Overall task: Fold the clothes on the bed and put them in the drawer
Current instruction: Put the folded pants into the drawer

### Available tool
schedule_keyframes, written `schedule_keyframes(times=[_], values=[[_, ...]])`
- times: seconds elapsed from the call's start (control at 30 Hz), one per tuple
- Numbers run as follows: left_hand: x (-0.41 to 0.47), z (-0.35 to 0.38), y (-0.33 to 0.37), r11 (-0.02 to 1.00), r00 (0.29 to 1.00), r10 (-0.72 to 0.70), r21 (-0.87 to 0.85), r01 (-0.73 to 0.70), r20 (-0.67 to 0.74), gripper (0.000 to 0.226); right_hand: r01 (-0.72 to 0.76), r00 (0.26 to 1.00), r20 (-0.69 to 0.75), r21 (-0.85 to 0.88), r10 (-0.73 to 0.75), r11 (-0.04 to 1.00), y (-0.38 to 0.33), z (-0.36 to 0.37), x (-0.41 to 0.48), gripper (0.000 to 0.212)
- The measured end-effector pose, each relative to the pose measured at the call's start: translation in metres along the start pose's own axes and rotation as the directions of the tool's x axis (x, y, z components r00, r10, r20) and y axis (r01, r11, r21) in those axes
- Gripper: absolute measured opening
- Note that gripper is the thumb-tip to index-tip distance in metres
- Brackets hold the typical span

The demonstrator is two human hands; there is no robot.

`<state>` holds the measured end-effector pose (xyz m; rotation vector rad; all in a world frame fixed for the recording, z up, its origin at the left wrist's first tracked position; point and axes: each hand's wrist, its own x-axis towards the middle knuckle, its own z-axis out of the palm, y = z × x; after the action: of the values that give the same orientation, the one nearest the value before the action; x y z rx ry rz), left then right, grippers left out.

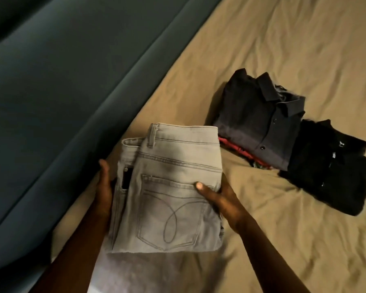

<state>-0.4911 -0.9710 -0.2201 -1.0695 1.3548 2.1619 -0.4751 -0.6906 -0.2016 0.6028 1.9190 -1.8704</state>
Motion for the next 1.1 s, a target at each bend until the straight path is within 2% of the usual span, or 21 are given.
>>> schedule_keyframes(times=[0.03,0.07,0.1,0.13,0.17,0.2,0.27,0.33,0.43,0.47,0.53,0.57,0.6,0.63,0.73,0.87,0.93,1.0,1.03,1.1], values=[[0.002,-0.001,-0.001,0.999,0.999,-0.02,-0.034,0.021,0.031,0.078,-0.003,1.0,0.01,-0.047,0.004,0.999,-0.001,0.0,0.008,0.075],[-0.001,-0.002,0.0,0.999,0.995,-0.034,0.006,0.033,0.092,0.075,-0.014,1.0,0.016,-0.043,0.015,0.999,-0.004,0.003,0.015,0.078],[-0.002,-0.006,-0.002,0.999,0.977,-0.042,0.033,0.036,0.211,0.082,-0.043,0.999,-0.002,-0.04,0.043,0.998,-0.002,0.005,0.022,0.081],[-0.003,-0.005,-0.002,0.992,0.967,-0.084,0.107,0.06,0.242,0.095,-0.084,0.996,-0.042,-0.023,0.083,0.996,0.001,0.007,0.027,0.084],[0.002,-0.003,-0.004,0.979,0.962,-0.129,0.183,0.085,0.242,0.103,-0.126,0.99,-0.06,0.008,0.127,0.992,0.006,0.006,0.031,0.088],[0.008,0.002,-0.005,0.968,0.955,-0.147,0.238,0.085,0.257,0.098,-0.163,0.984,-0.067,0.056,0.167,0.985,0.009,0.005,0.033,0.089],[0.015,0.015,-0.001,0.945,0.956,-0.121,0.325,0.028,0.267,0.077,-0.256,0.964,-0.042,0.129,0.263,0.958,0.008,0.003,0.037,0.076],[0.026,0.016,0.002,0.943,0.966,-0.11,0.332,0.026,0.235,0.073,-0.319,0.947,0.022,0.144,0.319,0.937,0.005,0.005,0.044,0.065],[0.04,0.006,-0.002,0.969,0.966,-0.105,0.242,0.047,0.235,0.091,-0.3,0.953,0.067,0.094,0.295,0.949,0.005,0.011,0.051,0.069],[0.042,0.004,-0.004,0.976,0.971,-0.084,0.215,0.035,0.224,0.086,-0.285,0.957,0.072,0.08,0.28,0.955,0.007,0.013,0.05,0.071],[0.039,0.006,0.0,0.98,0.983,-0.007,0.196,-0.029,0.181,0.041,-0.266,0.961,0.107,0.091,0.256,0.96,0.007,0.016,0.045,0.072],[0.038,0.006,-0.001,0.986,0.988,-0.012,0.165,-0.014,0.155,0.029,-0.263,0.961,0.121,0.107,0.25,0.959,0.004,0.019,0.042,0.072],[0.034,0.005,-0.001,0.992,0.989,-0.057,0.119,0.041,0.137,0.03,-0.257,0.963,0.115,0.113,0.244,0.96,0.0,0.023,0.039,0.071],[0.026,0.003,-0.001,0.996,0.989,-0.064,0.071,0.055,0.135,0.035,-0.238,0.969,0.1,0.1,0.228,0.966,-0.01,0.026,0.035,0.074],[-0.012,0.009,-0.001,0.999,0.996,0.037,0.015,-0.038,0.078,0.039,-0.151,0.985,0.091,0.048,0.147,0.987,-0.046,0.032,0.012,0.083],[-0.093,0.016,0.005,0.987,0.988,0.153,-0.055,-0.154,-0.025,0.05,-0.02,0.982,0.187,0.004,0.019,1.0,-0.102,0.024,-0.049,0.071],[-0.144,0.011,0.006,0.972,0.972,0.223,-0.056,-0.227,-0.077,0.038,0.075,0.976,0.206,-0.003,-0.073,0.997,-0.124,0.023,-0.098,0.071],[-0.211,-0.001,0.007,0.942,0.953,0.286,-0.154,-0.298,-0.098,0.029,0.184,0.955,0.247,-0.047,-0.167,0.982,-0.145,0.027,-0.159,0.076],[-0.256,-0.009,0.005,0.912,0.941,0.323,-0.232,-0.338,-0.099,0.015,0.248,0.932,0.294,-0.09,-0.212,0.965,-0.159,0.029,-0.199,0.079],[-0.327,-0.026,-0.006,0.845,0.911,0.383,-0.341,-0.413,-0.155,0.076,0.35,0.885,0.381,-0.165,-0.268,0.922,-0.175,0.035,-0.263,0.084]])
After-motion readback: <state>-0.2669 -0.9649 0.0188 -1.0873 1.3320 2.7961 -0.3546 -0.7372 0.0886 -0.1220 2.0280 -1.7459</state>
